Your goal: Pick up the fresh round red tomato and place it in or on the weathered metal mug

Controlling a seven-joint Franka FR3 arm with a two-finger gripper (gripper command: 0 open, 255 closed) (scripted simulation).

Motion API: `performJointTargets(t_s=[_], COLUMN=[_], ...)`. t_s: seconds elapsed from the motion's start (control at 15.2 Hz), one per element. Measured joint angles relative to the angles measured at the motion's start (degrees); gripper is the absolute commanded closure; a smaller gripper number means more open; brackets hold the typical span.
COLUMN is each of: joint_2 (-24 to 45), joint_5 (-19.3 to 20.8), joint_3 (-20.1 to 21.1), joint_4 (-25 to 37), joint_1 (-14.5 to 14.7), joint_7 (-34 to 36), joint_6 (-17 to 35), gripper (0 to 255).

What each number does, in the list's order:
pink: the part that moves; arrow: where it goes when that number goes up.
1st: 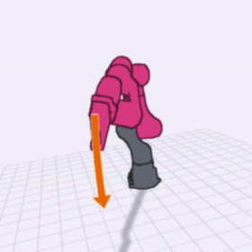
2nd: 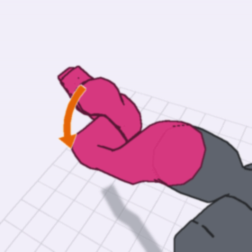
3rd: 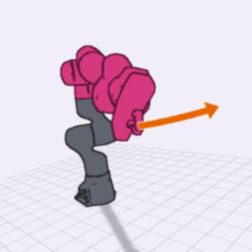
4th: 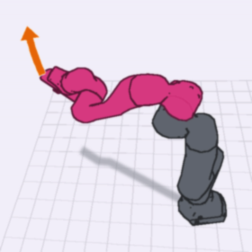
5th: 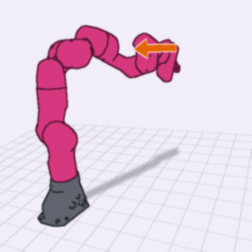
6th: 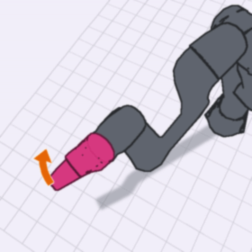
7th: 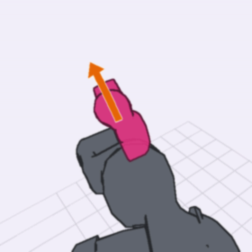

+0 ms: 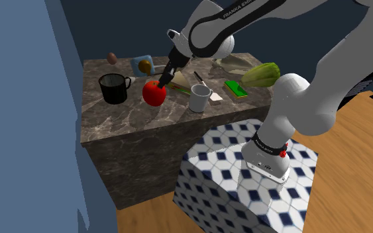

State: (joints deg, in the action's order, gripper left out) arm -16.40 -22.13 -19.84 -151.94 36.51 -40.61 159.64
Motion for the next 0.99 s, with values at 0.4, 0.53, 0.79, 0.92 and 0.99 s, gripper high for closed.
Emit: performJointTargets(t_s=[0.4, 0.53, 0.79, 0.92, 0.99], joint_2=[-1.3, -2.3, -4.7, -5.4, -6.0], joint_5=[1.9, 3.3, 5.9, 6.7, 7.2], joint_3=[1.0, 1.7, 3.1, 3.6, 3.8], joint_4=[0.6, 1.1, 2.3, 3.1, 3.5], joint_1=[-1.3, -2.2, -4.0, -4.6, -4.9], joint_7=[1.8, 3.1, 5.6, 6.5, 7.0], joint_6=[-1.9, -3.3, -6.8, -8.4, -9.3], gripper=[255, 255, 255, 255, 255])
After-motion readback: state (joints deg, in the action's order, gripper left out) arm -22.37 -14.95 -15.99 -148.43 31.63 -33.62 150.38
